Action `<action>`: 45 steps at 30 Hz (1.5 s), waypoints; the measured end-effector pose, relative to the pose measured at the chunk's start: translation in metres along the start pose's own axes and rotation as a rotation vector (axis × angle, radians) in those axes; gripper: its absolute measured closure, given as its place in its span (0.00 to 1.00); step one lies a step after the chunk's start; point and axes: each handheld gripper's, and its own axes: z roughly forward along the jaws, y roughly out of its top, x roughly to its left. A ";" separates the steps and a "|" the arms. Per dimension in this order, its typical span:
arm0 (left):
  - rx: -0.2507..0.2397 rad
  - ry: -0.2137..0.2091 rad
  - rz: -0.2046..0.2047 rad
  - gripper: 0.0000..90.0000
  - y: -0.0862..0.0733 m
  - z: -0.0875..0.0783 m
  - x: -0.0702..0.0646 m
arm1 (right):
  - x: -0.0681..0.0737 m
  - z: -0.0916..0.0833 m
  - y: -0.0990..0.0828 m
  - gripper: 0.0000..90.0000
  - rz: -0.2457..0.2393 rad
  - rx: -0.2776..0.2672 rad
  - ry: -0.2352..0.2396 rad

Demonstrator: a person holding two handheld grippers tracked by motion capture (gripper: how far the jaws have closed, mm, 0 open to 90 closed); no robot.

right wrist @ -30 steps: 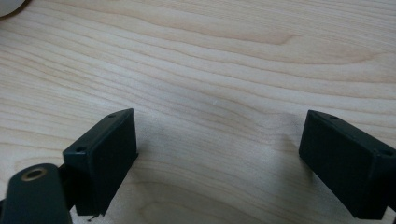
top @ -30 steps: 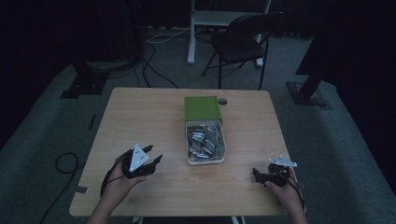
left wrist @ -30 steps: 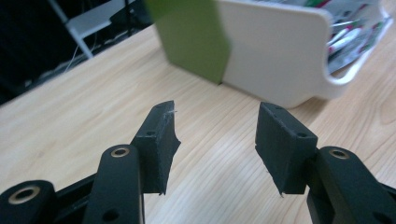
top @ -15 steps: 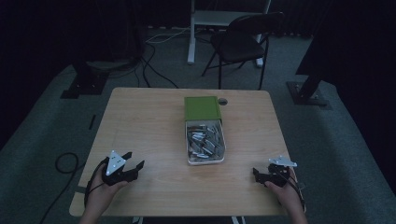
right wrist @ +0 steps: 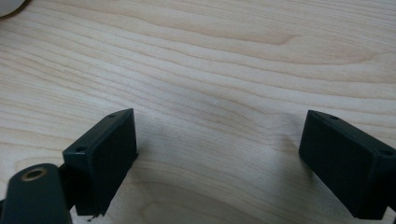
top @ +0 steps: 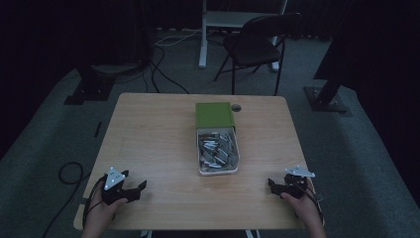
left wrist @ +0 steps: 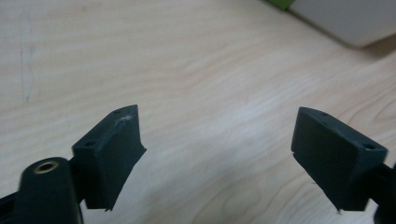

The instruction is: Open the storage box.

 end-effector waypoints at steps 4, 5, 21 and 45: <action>0.025 0.011 -0.028 0.16 -0.004 0.001 0.004 | 0.000 0.000 0.000 0.12 0.000 0.000 0.000; 0.030 0.017 -0.025 0.15 -0.004 0.001 0.004 | 0.000 0.000 0.000 0.12 0.000 0.000 0.000; 0.200 0.119 -0.068 0.11 0.000 0.015 0.008 | 0.000 0.000 0.000 0.12 0.000 0.000 0.000; 0.228 0.184 -0.105 0.02 0.003 0.021 0.001 | 0.000 0.000 0.000 0.12 -0.002 0.000 0.003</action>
